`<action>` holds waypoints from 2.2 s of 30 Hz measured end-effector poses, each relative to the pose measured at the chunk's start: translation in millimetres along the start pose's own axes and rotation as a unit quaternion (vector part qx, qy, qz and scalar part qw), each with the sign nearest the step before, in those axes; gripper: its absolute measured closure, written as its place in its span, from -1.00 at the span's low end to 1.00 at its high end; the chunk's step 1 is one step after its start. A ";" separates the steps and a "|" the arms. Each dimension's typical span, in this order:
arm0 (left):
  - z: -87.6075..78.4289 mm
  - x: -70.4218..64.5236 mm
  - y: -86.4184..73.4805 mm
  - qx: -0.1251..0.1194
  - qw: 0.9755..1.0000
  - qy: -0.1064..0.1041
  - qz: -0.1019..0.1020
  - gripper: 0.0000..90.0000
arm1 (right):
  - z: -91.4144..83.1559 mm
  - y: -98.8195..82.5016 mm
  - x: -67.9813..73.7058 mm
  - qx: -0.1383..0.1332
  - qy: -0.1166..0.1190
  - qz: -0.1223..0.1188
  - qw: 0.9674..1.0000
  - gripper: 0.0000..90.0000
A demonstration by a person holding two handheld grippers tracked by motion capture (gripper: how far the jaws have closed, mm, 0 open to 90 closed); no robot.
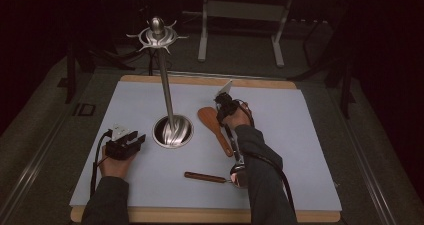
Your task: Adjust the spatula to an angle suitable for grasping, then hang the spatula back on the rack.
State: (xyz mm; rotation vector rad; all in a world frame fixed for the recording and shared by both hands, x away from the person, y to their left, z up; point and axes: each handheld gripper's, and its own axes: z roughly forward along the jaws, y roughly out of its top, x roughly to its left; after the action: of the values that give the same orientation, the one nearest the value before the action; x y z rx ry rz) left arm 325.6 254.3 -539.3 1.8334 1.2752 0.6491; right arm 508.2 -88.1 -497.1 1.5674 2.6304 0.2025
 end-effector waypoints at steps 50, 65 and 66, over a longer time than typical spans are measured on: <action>0.8 -0.7 0.5 0.004 1.000 0.003 0.000 0.38 | -73.9 -13.2 7.4 -0.118 0.059 -0.014 0.991 0.54; 0.2 -0.1 0.0 -0.001 1.000 0.003 -0.002 0.38 | -106.0 -21.2 30.2 -0.184 0.071 -0.092 0.976 0.54; 0.1 0.0 0.0 -0.001 1.000 0.003 -0.003 0.38 | -110.0 -23.6 32.2 -0.195 0.077 -0.102 0.972 0.54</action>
State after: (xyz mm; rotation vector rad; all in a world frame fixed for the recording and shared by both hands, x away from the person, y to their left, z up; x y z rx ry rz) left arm 325.6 254.2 -539.4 1.8274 1.2824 0.6534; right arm 458.2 -79.2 -391.7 1.1903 2.6231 0.8015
